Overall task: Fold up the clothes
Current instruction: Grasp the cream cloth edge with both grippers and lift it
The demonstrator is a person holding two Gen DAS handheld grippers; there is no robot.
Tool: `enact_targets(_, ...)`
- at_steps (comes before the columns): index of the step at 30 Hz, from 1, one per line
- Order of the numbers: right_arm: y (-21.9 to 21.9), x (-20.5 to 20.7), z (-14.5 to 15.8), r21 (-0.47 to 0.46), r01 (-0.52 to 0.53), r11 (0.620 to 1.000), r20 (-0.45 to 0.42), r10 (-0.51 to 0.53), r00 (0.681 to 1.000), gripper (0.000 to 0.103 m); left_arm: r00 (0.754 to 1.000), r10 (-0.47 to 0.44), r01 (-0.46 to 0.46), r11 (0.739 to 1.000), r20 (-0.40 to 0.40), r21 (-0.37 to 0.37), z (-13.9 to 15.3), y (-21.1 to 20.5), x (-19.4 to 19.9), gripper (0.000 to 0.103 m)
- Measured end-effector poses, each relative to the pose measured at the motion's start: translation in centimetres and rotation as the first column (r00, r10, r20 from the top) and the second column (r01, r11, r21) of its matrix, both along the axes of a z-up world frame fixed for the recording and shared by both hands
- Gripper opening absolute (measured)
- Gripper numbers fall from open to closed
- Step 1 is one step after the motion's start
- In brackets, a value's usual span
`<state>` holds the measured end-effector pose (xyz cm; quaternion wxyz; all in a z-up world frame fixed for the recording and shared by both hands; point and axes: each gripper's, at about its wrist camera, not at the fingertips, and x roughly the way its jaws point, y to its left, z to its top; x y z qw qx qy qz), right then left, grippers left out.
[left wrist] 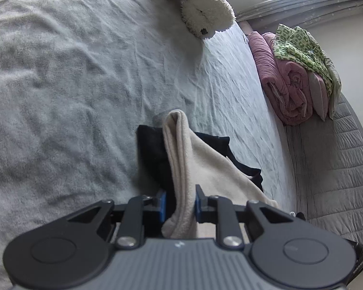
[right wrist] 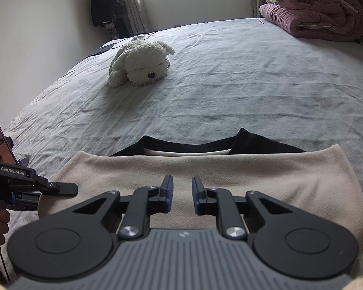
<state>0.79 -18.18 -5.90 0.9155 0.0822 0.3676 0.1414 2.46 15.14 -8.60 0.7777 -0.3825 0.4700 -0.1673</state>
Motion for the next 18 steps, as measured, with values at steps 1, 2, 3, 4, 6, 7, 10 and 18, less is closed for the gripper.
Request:
enact_targets(1,0.0,0.1,0.0,0.009,-0.007,1.0,-0.01,0.007,1.0,0.012,1.0,0.0,0.001,1.0,0.012,-0.008,0.5,0.0,-0.1,0.02)
enact_targets(2,0.0,0.2,0.0,0.015,-0.014,1.0,-0.019,0.014,1.0,0.011,1.0,-0.006,0.006,1.0,0.027,-0.011,1.1,-0.1,-0.3,0.02)
enact_targets(3,0.1,0.3,0.0,0.01,-0.018,1.0,-0.027,0.018,0.999,0.01,0.999,-0.013,0.013,1.0,0.041,-0.01,1.7,-0.3,-0.4,0.02)
enact_targets(4,0.3,0.4,-0.2,0.005,-0.02,1.0,-0.036,0.02,0.999,0.01,0.998,-0.021,0.022,1.0,0.056,-0.008,2.5,-0.6,-0.5,0.02)
enact_targets(6,0.4,0.7,-0.6,-0.005,-0.023,1.0,-0.057,0.022,0.998,0.01,0.996,-0.037,0.038,0.999,0.084,-0.008,3.7,-1.2,-0.6,0.02)
enact_targets(7,0.5,1.0,-1.0,-0.005,-0.021,1.0,-0.073,0.021,0.997,0.009,0.995,-0.043,0.044,0.999,0.095,-0.01,4.3,-1.5,-0.7,0.019)
enact_targets(10,0.5,1.9,-2.3,0.0,-0.015,1.0,-0.12,0.015,0.993,0.007,0.991,-0.057,0.06,0.998,0.119,-0.023,5.7,-2.3,-0.6,0.019)
enact_targets(18,-0.3,3.0,-3.2,0.067,0.001,0.998,-0.143,0.009,0.99,0.002,0.988,-0.045,0.061,0.992,0.147,-0.11,7.2,-5.9,0.5,0.018)
